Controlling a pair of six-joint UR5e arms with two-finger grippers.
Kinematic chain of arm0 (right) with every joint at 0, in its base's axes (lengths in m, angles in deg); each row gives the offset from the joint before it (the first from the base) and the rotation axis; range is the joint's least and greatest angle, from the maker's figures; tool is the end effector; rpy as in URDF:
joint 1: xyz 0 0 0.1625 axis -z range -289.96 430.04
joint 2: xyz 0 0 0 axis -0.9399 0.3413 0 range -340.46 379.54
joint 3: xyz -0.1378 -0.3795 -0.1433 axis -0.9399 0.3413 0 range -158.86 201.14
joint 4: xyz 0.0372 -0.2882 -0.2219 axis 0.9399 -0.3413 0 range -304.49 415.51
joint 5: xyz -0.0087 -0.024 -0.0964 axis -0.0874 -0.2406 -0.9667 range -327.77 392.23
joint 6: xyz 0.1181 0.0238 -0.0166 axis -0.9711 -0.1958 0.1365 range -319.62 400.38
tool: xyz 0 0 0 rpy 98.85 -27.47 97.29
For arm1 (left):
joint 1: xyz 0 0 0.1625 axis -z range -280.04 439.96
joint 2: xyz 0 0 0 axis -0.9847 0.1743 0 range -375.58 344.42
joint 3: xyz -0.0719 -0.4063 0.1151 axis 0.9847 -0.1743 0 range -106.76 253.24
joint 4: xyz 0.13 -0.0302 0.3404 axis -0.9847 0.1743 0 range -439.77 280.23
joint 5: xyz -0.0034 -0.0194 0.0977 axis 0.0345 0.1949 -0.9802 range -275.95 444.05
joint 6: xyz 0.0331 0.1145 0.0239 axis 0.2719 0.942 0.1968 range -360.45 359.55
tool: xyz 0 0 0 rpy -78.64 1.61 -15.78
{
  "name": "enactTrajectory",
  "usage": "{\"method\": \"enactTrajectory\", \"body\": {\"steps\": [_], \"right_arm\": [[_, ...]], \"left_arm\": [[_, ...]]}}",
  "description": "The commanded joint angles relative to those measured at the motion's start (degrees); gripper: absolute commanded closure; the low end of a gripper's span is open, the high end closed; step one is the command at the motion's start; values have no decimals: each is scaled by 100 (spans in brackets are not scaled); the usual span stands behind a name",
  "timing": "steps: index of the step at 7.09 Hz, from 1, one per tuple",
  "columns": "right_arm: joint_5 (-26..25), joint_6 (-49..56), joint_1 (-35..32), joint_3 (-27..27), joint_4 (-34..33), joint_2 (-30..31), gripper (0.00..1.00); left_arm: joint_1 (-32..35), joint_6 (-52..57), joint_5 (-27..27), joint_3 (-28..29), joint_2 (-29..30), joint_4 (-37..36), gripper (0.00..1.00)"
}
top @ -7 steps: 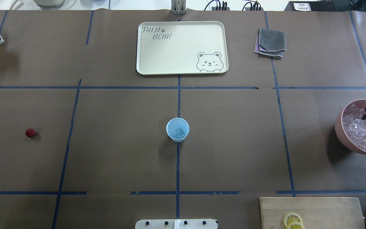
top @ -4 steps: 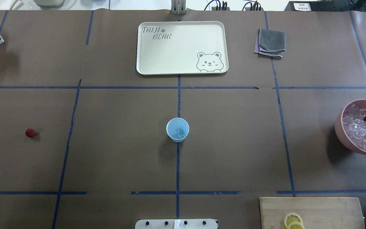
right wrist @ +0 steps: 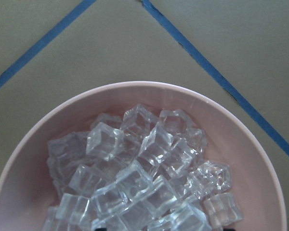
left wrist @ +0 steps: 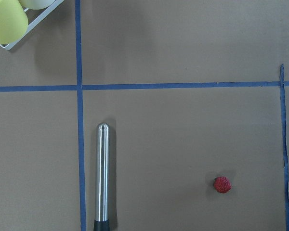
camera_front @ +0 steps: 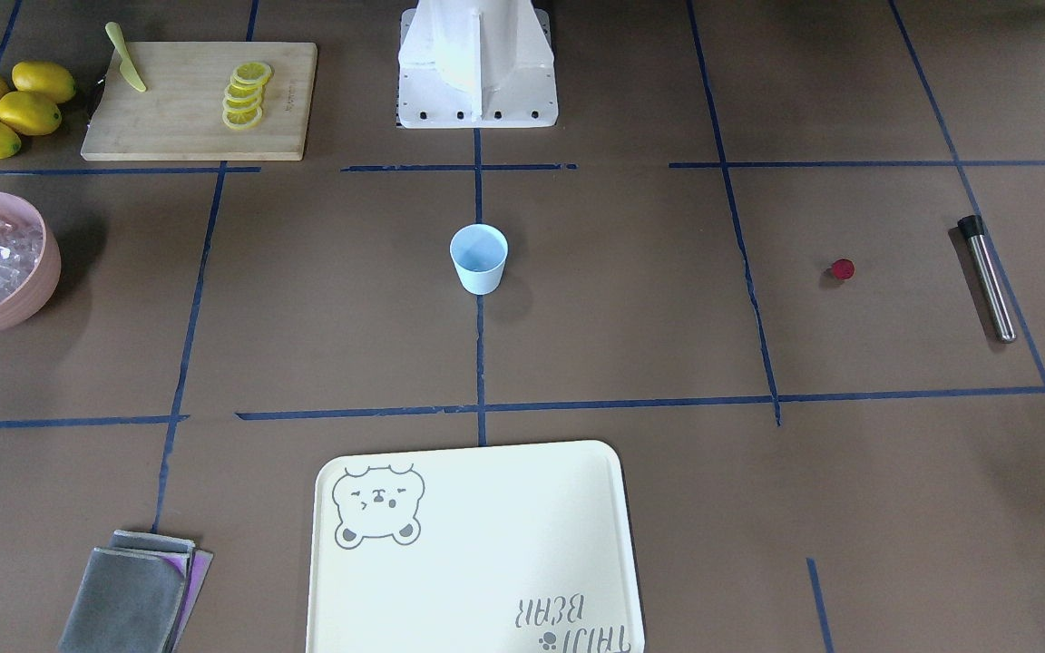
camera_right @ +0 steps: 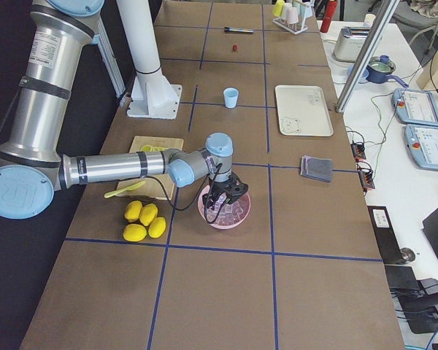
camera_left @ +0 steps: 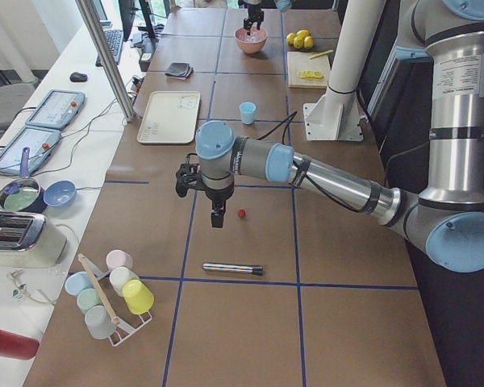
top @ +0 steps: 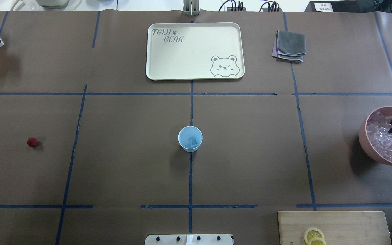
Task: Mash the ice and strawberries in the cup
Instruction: 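Lower the right gripper into the bowl and grasp another ice cube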
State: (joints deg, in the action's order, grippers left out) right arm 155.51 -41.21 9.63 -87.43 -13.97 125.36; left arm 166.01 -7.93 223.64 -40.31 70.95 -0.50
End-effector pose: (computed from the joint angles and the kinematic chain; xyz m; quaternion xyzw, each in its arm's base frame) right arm -0.1174 -0.3416 0.6124 -0.1222 -0.3179 0.3595 0.8688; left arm -0.0127 -0.4069 0.5348 0.0319 0.4232 0.0062 0.9054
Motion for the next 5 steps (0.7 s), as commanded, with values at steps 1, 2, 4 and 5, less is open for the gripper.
{"method": "enactTrajectory", "body": {"steps": [1, 2, 4, 5], "right_arm": [[-15, 20, 21, 29, -4, 8, 17], [-24, -6, 21, 64, -4, 8, 12], [-33, -68, 21, 56, 5, 17, 0], [-15, -51, 21, 47, 14, 26, 0]], "left_arm": [[0, 1, -1, -9, 4, 1, 0], [0, 1, -1, -26, 4, 1, 0], [0, -8, -1, -79, -5, -8, 0], [0, -8, -1, -106, -5, -8, 0]]}}
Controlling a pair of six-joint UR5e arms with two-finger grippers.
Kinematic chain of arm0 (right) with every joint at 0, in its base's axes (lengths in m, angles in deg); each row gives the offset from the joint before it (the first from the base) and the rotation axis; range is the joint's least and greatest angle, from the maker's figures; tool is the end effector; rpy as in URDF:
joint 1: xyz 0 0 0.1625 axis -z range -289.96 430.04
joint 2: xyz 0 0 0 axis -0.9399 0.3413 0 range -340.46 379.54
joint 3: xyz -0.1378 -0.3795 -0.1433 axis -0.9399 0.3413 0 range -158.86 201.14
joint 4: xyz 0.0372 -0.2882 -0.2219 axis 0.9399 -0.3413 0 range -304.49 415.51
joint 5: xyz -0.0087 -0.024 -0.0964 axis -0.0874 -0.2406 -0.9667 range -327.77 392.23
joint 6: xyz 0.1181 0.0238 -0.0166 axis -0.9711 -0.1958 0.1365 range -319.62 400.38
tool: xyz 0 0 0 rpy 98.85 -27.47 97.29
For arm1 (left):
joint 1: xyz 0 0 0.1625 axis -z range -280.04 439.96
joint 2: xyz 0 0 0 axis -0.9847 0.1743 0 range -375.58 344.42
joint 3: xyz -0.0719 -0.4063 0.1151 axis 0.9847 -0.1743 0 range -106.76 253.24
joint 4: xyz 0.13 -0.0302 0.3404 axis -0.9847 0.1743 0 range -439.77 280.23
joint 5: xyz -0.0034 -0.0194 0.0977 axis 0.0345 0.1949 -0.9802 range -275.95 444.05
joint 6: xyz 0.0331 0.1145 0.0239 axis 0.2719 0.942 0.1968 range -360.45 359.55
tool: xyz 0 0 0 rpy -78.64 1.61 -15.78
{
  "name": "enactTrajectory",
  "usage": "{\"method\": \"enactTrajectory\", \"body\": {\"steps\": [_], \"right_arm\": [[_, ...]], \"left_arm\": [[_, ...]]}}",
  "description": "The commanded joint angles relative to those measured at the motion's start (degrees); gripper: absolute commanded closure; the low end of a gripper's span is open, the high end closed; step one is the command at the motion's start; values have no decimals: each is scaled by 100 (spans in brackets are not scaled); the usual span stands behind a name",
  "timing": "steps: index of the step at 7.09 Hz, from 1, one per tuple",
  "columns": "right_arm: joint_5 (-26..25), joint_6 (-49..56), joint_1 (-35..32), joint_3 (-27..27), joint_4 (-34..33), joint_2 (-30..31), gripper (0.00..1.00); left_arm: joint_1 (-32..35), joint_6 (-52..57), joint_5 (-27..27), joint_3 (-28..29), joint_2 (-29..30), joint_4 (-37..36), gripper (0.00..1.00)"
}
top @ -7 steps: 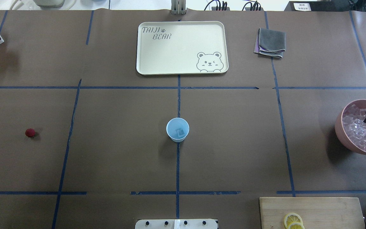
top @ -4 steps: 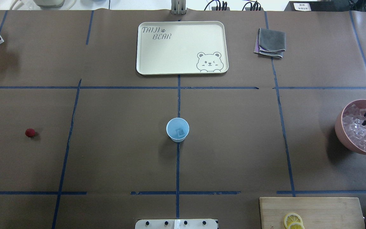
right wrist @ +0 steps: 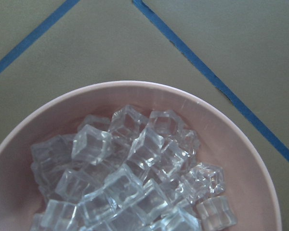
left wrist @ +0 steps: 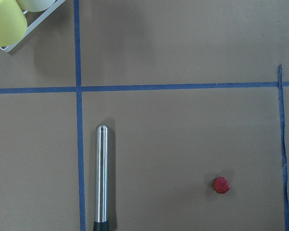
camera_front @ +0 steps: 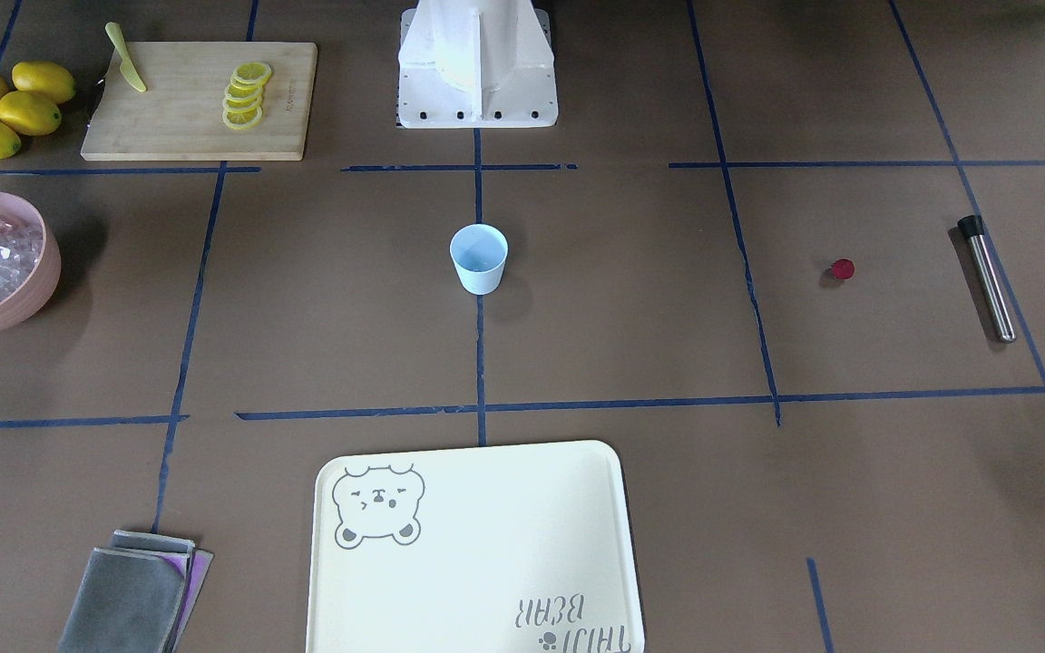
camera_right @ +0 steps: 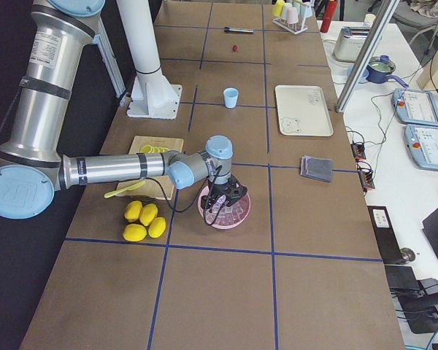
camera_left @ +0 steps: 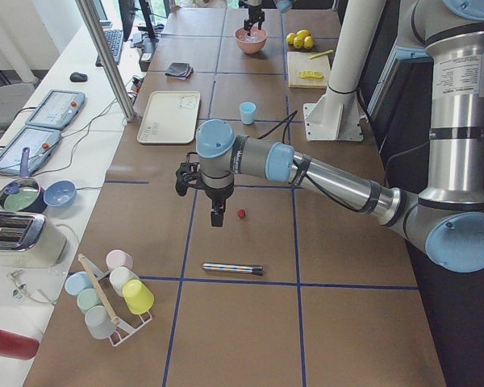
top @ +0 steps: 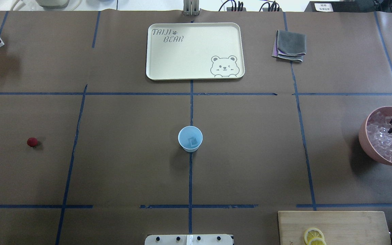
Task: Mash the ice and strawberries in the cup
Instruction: 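Lower the right gripper into the bowl and grasp another ice cube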
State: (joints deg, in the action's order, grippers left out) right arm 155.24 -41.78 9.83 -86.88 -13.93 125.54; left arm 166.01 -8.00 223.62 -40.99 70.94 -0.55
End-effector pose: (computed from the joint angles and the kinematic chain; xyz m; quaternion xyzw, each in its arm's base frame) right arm -0.1173 -0.3400 0.6182 -0.1259 -0.3115 0.3650 0.8683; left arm -0.0128 -0.4061 0.5299 0.0366 0.4234 0.0079 0.9052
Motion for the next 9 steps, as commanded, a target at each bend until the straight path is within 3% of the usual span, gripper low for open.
{"method": "enactTrajectory", "body": {"steps": [1, 6, 7, 9], "right_arm": [[21, 33, 0, -9, 10, 8, 0], [12, -19, 53, 97, 1, -19, 16], [3, -28, 53, 123, 1, -19, 26], [3, -20, 44, 115, 10, -19, 61]], "left_arm": [[0, -1, 0, -38, -4, -12, 0], [0, -1, 0, -56, -4, -12, 0], [0, -1, -9, -56, -4, -12, 0], [0, -1, -9, -56, -4, -12, 0]]}}
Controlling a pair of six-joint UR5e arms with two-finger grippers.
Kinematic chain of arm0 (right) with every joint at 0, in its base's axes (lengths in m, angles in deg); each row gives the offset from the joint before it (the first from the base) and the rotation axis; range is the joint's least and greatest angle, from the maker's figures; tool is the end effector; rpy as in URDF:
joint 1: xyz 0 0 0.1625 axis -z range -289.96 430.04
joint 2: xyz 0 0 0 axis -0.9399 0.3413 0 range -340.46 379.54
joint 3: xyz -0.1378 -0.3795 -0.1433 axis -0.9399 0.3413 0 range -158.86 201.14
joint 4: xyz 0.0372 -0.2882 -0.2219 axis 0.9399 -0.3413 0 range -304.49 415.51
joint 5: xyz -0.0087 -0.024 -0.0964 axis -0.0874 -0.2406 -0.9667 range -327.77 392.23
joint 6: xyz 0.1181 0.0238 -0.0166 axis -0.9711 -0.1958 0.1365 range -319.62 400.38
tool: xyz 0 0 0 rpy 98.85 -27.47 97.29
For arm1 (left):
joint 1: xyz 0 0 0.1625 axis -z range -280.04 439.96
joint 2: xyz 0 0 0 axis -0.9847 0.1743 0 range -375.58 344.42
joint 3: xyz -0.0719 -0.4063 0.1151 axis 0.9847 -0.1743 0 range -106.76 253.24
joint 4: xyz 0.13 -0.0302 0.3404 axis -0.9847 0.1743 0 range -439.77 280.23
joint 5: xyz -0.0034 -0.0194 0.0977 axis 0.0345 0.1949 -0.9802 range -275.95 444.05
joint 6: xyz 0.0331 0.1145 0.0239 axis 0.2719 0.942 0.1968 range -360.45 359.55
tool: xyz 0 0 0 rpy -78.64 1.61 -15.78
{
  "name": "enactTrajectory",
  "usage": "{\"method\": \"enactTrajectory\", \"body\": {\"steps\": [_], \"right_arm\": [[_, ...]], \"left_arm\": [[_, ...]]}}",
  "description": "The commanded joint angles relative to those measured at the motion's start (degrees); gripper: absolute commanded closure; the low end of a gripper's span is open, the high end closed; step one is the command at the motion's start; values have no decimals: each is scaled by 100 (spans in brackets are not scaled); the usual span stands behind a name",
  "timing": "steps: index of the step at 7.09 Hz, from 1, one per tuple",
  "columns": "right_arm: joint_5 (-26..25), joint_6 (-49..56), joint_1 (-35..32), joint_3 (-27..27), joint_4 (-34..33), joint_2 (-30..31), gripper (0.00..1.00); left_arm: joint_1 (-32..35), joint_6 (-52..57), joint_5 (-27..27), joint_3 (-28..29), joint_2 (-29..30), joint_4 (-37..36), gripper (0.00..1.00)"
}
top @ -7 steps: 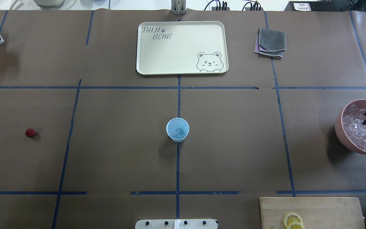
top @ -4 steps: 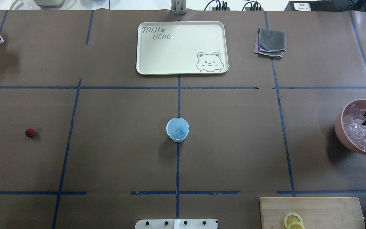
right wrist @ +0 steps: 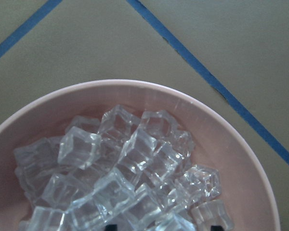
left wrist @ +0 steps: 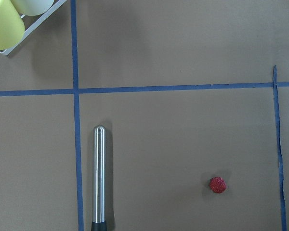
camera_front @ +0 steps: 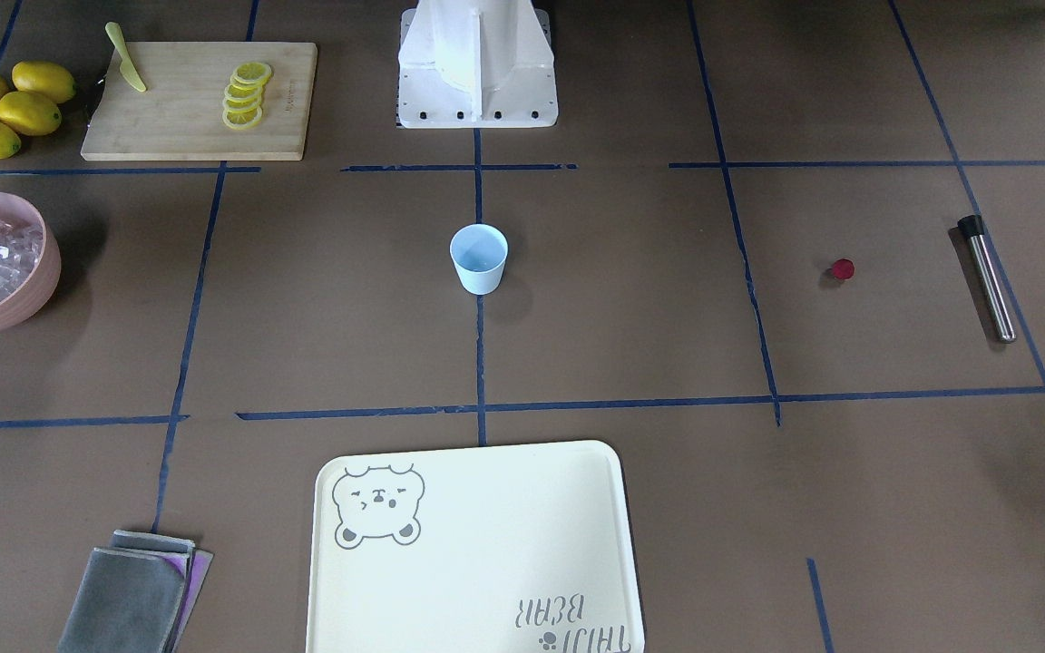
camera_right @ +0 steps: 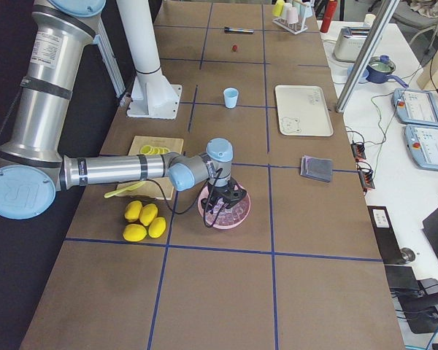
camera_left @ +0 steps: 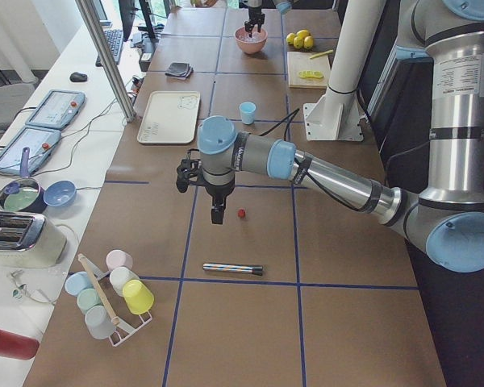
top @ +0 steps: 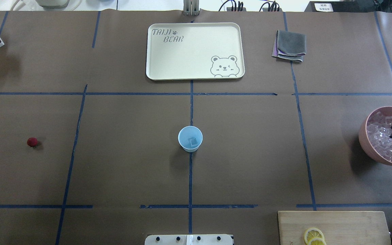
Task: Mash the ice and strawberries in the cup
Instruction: 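Lower the right gripper into the bowl and grasp another ice cube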
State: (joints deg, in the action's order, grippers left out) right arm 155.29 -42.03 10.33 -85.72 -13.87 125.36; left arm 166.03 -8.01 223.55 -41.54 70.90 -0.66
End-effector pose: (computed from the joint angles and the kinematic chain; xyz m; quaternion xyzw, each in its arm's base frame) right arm -0.1206 -0.3394 0.6265 -0.1328 -0.3048 0.3656 0.8694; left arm -0.0131 -0.4051 0.5263 0.0399 0.4230 0.0091 0.9052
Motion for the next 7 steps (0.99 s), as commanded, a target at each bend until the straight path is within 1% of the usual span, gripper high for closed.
{"method": "enactTrajectory", "body": {"steps": [1, 2, 3, 4, 5, 7], "right_arm": [[7, 58, -5, -19, 4, 0, 87], [16, 84, -5, -37, 13, 0, 97], [16, 85, -5, -54, 13, 0, 99], [7, 85, -23, -141, 4, 9, 100], [-54, 85, -57, -351, -5, 44, 100], [-500, 50, -41, -729, -31, -61, 100]], "left_arm": [[-2, 0, 8, -1, 0, 0, 0], [-2, -9, -1, -1, 0, 0, 0], [-2, -9, 8, -1, 0, 0, 0], [-2, -9, 8, -1, 0, 0, 0], [-2, -9, 8, -1, 0, 0, 0], [-2, -17, 17, -1, 0, 0, 0]]}}
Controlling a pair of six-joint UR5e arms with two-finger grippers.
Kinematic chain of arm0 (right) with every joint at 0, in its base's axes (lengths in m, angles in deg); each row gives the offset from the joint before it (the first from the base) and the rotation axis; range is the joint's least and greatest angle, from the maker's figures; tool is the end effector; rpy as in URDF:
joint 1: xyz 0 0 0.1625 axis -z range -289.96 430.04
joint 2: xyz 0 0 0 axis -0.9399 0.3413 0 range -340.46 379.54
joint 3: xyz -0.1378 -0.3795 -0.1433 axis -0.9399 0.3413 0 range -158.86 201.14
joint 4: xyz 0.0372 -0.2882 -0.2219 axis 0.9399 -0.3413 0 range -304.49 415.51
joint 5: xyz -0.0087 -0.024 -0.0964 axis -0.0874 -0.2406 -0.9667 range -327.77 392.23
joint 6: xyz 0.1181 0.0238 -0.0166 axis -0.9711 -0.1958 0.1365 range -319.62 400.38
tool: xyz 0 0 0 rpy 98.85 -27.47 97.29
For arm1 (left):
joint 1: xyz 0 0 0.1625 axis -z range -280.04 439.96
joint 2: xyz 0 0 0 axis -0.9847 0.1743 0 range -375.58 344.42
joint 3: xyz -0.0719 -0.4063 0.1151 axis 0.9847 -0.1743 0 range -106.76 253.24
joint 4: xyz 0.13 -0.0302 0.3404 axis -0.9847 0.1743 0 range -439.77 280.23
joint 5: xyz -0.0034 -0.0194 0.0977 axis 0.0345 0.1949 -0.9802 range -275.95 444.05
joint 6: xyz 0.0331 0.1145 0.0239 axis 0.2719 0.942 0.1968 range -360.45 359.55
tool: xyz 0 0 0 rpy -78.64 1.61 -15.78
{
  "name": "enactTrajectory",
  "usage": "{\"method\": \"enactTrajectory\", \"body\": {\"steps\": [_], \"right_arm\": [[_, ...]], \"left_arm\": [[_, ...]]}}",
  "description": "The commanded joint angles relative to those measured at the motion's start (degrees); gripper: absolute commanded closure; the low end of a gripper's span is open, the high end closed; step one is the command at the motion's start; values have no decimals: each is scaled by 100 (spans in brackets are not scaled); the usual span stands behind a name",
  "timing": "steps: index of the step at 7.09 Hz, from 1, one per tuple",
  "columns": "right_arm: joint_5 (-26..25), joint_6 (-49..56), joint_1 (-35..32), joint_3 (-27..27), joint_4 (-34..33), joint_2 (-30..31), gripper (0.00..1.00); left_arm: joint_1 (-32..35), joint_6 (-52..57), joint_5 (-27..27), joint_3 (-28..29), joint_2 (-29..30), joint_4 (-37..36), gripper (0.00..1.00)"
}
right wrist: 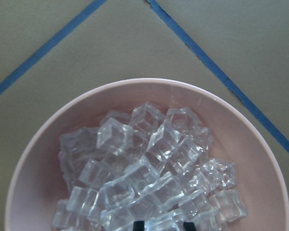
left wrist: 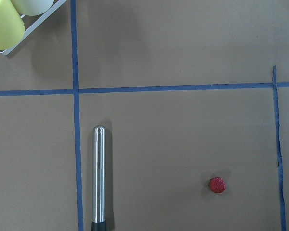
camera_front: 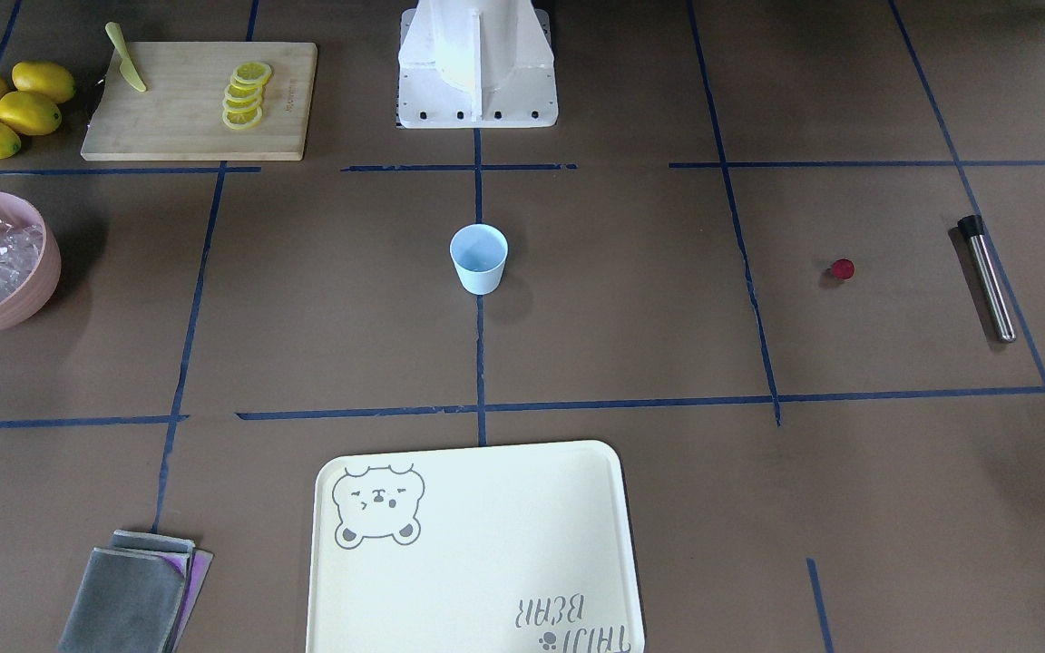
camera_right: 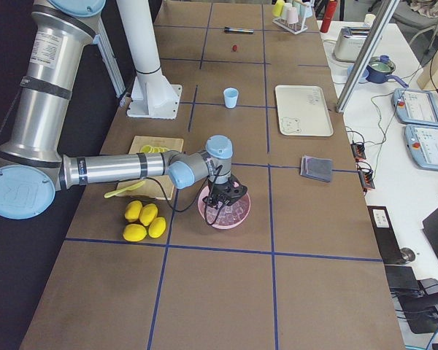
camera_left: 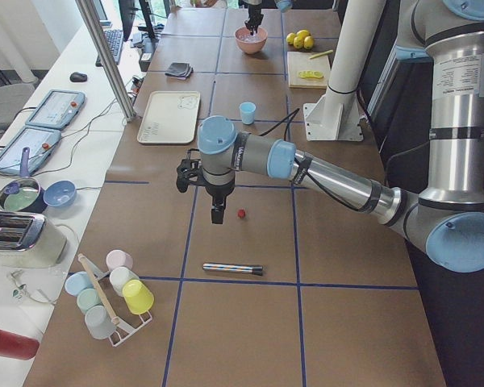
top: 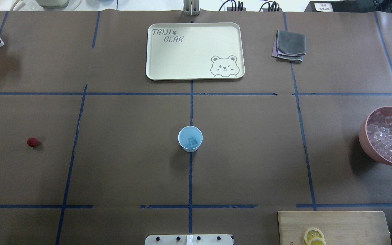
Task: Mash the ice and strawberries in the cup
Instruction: 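Lower the right gripper into the bowl and grasp another ice cube, then carry the ice cube with the right gripper to the blue cup and release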
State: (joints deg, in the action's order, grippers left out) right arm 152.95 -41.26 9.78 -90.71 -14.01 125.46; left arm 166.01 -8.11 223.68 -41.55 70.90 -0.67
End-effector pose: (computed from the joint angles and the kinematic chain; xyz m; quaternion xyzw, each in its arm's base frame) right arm -0.1152 -0.3453 0.5886 -0.0889 -0.3273 0.3564 0.8706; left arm -0.0128 -0.4051 0.5261 0.0393 0.4241 0.0086 0.9047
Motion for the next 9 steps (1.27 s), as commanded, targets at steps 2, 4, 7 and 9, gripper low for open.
{"method": "enactTrajectory", "body": {"steps": [2, 4, 7, 9], "right_arm": [[-128, -89, 250, -415, -53, -755, 100], [-137, -107, 872, -653, -71, -1553, 99], [-381, -1020, 2182, -593, -769, -3142, 98], [-1240, -1624, 3052, -165, -1440, -4435, 98]], "left_arm": [[0, -68, 12, -9, 0, 9, 0], [0, -68, 12, -9, 0, 9, 0], [0, -68, 3, -9, 0, 17, 0], [0, -68, 3, -9, 0, 26, 0]]}}
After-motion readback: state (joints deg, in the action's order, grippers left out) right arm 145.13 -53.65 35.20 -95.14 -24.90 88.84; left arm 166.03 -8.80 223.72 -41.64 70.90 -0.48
